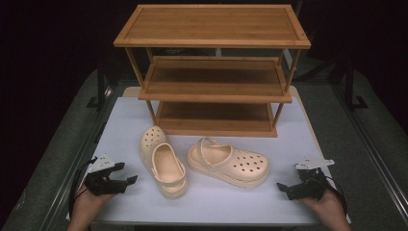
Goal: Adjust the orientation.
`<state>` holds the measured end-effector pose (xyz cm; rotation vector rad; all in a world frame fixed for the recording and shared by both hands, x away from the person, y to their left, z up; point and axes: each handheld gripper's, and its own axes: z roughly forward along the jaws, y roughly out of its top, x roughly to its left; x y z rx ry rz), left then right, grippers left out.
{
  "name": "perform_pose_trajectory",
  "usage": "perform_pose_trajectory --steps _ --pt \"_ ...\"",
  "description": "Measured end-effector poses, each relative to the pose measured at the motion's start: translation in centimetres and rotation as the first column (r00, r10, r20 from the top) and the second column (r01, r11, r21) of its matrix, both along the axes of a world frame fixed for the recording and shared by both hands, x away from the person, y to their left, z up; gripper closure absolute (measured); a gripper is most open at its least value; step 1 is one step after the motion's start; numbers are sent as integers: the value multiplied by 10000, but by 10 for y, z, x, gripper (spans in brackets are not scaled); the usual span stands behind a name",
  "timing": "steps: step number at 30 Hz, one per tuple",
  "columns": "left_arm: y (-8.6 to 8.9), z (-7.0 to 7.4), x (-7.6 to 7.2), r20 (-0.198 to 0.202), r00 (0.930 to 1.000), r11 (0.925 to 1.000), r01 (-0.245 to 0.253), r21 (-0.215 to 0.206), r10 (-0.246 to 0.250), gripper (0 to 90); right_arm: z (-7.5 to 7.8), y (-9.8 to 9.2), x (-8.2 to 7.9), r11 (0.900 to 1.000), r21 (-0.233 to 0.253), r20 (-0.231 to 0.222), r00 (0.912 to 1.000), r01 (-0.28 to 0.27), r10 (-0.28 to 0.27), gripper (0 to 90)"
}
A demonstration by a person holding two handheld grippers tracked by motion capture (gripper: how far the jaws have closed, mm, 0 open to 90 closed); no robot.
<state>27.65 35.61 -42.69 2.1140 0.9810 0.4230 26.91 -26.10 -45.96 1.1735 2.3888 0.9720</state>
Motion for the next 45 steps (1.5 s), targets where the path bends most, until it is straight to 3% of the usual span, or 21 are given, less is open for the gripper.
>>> perform_pose_trajectory --steps 1,2,3,7,9,17,20,23,24,25,28,31,36,45 --pt "2 4 3 -22 10000 10000 -59 -80 59 426 0 0 0 10000 1 3 10000 0 0 0" --pt "2 4 3 -22 10000 10000 -59 -80 59 489 0 0 0 10000 -5 6 10000 5 -5 0" --pt "2 6 5 -70 10000 9998 -61 -174 60 489 0 0 0 10000 -5 6 10000 5 -5 0" --pt "4 16 19 -278 9995 9994 105 -316 -114 803 0 0 0 10000 -5 3 10000 6 -6 0" --pt "4 21 26 -290 9995 9992 146 -380 -157 900 0 0 0 10000 -4 4 10000 7 -7 0" --pt "-6 44 61 -105 9998 9993 175 -318 -179 900 0 0 0 10000 -6 4 10000 2 -2 0" --pt "-14 52 83 49 9997 9995 231 -214 -230 900 0 0 0 10000 7 11 10000 6 -6 0" --pt "-19 53 96 80 9996 9995 255 -201 -253 900 0 0 0 10000 14 12 10000 5 -5 0" --pt "-23 53 105 171 9995 9997 257 -26 -256 900 0 0 0 10000 15 5 10000 0 0 0" --pt "-23 53 105 171 9995 9997 257 -26 -256 900 0 0 0 10000 15 5 10000 0 0 0" --pt "-29 50 127 153 9997 9998 195 -34 -194 900 0 0 0 10000 19 5 10000 -2 2 0" --pt "-33 47 137 132 9997 9998 195 88 -196 900 0 0 0 10000 23 3 10000 -3 3 0" --pt "-40 35 158 69 9999 9998 138 -141 -137 900 0 0 0 10000 36 -2 10000 -1 1 0" --pt "-44 29 163 -17 9998 9996 208 -172 -208 900 0 0 0 10000 50 -11 10000 -4 4 0"
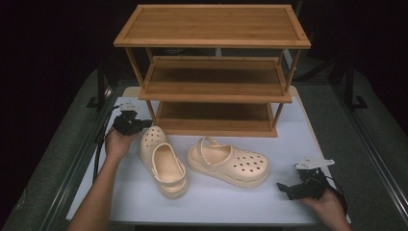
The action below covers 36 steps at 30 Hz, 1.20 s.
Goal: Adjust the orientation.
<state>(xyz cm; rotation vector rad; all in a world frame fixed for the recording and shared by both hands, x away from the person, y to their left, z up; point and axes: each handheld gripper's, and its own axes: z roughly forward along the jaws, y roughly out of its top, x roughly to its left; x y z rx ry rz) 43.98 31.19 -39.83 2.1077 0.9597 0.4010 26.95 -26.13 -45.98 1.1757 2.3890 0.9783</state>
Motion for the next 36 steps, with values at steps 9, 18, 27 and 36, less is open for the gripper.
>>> perform_pose_trajectory --steps 9,18,27,36 --pt "-8 -2 -8 -25 9999 9998 163 -152 -164 900 0 0 0 10000 -3 -2 10000 1 -1 0" --pt "-20 -3 -19 -96 9983 9979 579 -305 -582 900 0 0 0 10000 -10 2 10000 -1 1 0" --pt "-47 -2 -31 23 9921 9921 1252 -48 -1251 900 0 0 0 10000 -5 2 10000 -1 1 0" --pt "-29 5 -51 192 9948 9941 1003 -411 -995 900 0 0 0 10000 -2 4 10000 -1 1 0"
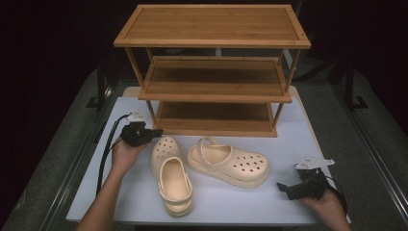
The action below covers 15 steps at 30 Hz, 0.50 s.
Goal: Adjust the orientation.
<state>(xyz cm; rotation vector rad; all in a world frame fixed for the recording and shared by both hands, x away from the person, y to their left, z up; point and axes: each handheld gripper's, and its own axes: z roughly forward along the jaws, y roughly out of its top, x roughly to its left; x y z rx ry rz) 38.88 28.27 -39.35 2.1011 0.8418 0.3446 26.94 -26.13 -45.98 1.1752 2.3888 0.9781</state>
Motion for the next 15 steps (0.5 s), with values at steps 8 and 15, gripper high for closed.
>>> perform_pose_trajectory --steps 8,15 --pt "20 -1 -57 -97 9999 10000 -42 -11 42 900 0 0 0 10000 -20 0 10000 -3 3 0" --pt "30 -25 -91 -763 9970 9994 -116 339 142 900 0 0 0 10000 -12 24 10000 -13 13 0"
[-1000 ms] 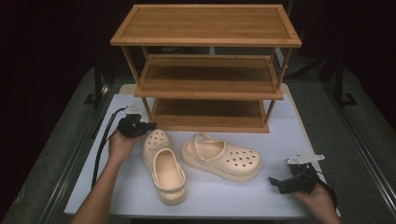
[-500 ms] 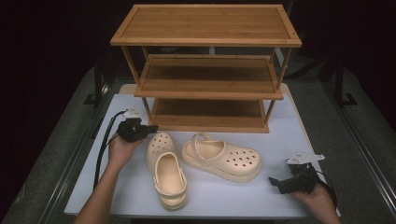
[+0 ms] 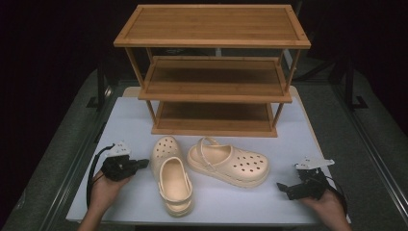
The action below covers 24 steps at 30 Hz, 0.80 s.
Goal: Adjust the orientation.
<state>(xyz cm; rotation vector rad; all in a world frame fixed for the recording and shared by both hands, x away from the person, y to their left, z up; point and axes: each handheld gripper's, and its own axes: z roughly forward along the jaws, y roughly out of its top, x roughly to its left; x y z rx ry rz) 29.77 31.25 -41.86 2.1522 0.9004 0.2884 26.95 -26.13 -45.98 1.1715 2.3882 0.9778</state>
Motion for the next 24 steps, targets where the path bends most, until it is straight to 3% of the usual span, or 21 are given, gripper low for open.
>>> perform_pose_trajectory --steps 12,15,24 --pt "-5 -4 9 -106 9999 9999 124 -59 -125 900 0 0 0 10000 0 -7 10000 -5 5 0" --pt "-8 -4 9 -79 10000 9994 18 346 -15 900 0 0 0 10000 -1 -11 10000 -5 5 0" --pt "-12 -5 16 -99 9999 9989 -67 458 72 900 0 0 0 10000 12 -4 10000 1 -1 0"
